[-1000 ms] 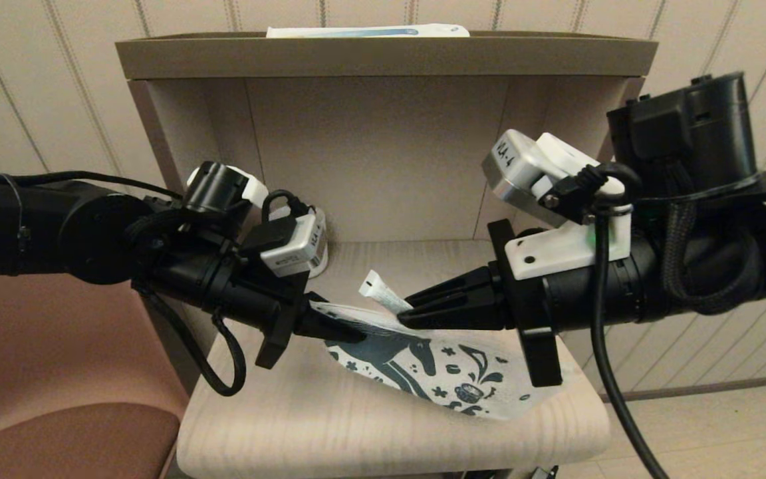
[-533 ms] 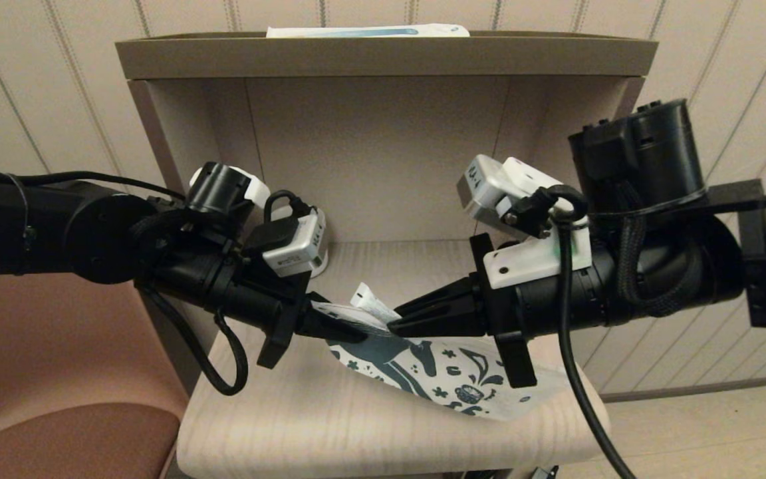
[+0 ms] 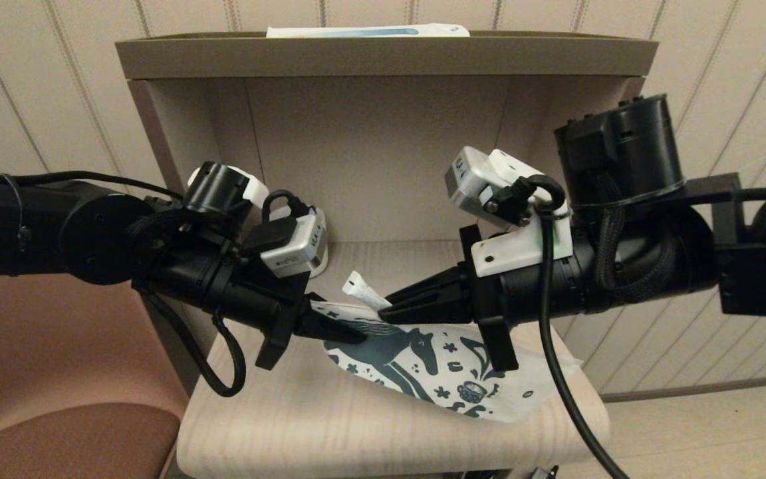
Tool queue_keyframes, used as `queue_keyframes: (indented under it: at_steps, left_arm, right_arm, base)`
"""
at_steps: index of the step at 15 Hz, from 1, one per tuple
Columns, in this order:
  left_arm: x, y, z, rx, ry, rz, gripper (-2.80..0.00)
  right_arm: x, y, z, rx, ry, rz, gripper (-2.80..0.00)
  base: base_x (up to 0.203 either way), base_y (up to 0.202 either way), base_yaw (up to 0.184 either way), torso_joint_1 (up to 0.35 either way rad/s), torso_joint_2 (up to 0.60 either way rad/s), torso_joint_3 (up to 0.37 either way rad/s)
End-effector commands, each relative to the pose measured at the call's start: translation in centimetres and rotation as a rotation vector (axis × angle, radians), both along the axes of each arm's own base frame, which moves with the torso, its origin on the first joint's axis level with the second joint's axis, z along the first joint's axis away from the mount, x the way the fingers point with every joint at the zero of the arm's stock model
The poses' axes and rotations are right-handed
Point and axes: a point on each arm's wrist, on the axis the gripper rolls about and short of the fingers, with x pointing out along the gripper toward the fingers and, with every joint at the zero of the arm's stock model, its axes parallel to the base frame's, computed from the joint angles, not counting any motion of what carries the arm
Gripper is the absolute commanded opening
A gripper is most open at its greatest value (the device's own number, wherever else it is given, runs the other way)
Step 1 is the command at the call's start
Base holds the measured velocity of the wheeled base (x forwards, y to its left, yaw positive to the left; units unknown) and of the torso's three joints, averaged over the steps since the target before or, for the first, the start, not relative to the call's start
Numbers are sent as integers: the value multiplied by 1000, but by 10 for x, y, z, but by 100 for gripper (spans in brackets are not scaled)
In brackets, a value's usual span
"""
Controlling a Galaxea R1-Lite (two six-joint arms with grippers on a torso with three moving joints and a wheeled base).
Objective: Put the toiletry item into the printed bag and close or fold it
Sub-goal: Place the toothpaste in the storage bag
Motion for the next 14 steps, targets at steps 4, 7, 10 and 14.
queue_keyframes:
  at_steps: [4, 7, 10, 14]
  left_arm:
    - [-1, 0, 0, -3, -2, -6, -280]
    - [0, 0, -1, -2, -2, -7, -280]
    - [-1, 1, -1, -1, -2, -4, -280]
    - [-1, 1, -1, -2, -1, -5, -280]
  right_arm:
    - [-1, 0, 3, 7, -8, 5, -280]
    - [-1, -1, 3, 8, -11, 5, -280]
    - [-1, -1, 5, 12, -16, 3, -280]
    - [2, 1, -3, -7, 6, 2, -280]
  base:
    - [0, 0, 0, 0, 0, 0]
    - [0, 0, 0, 0, 0, 0]
    - [0, 0, 0, 0, 0, 0]
    - [0, 0, 0, 0, 0, 0]
